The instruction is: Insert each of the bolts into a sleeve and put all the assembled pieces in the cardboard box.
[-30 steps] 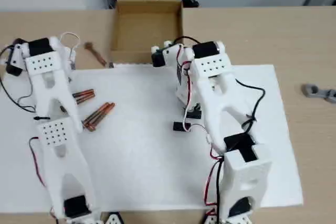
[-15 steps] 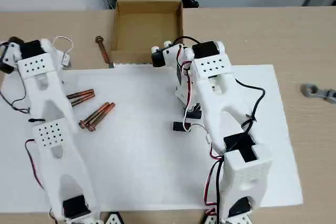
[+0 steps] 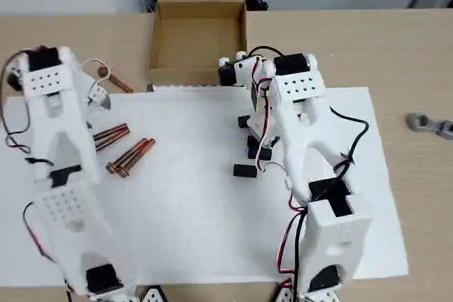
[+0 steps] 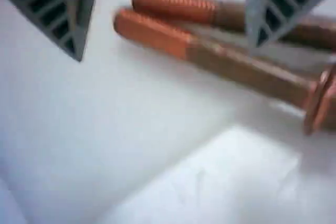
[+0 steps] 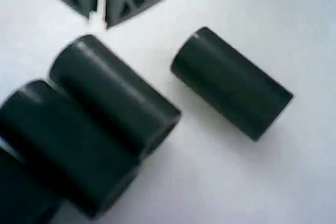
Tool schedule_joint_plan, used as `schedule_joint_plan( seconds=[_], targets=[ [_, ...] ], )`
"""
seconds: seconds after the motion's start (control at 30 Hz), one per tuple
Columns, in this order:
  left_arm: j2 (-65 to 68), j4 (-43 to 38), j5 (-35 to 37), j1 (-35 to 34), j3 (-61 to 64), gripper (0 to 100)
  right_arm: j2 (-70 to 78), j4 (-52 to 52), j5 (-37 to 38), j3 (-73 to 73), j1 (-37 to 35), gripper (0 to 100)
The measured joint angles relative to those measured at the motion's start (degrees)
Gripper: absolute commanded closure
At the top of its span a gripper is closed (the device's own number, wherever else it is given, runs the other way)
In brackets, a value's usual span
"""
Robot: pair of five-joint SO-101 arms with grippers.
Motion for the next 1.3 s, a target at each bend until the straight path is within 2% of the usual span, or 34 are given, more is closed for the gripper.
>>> schedule_joint_plan(
  seconds=[0.2, 0.4, 0.47, 0.53, 0.7, 0.83, 1.03, 1.3],
  targets=[
    [-4.0, 0.0, 0.6, 0.2, 2.4, 80, 0.0, 0.0, 0.0, 0.0, 0.2, 99.1],
    [1.6, 0.1, -10.7, 0.2, 2.5, 80, 0.0, 0.0, 0.0, 0.0, 0.4, 99.1],
    [4.8, 0.1, -12.5, 0.2, -0.7, 80, 0.0, 0.0, 0.0, 0.0, 0.4, 99.1],
    [7.4, 0.1, -10.2, 0.2, -5.5, 80, 0.0, 0.0, 0.0, 0.0, 0.6, 99.1],
    [13.3, 0.2, 5.1, 0.4, -19.7, 80, 0.0, 0.0, 0.0, 0.0, 0.6, 99.2],
    [19.0, -2.1, 13.2, 1.1, -30.2, 80, 0.0, 0.0, 0.0, 0.0, 0.6, 99.4],
    [29.1, -8.6, 16.6, 1.2, -37.5, 80, 0.0, 0.0, 0.0, 0.0, 0.6, 99.4],
    [33.0, -12.5, 19.3, 0.4, -39.3, 80, 0.4, 0.0, 0.0, 0.0, 0.6, 99.4]
  ],
)
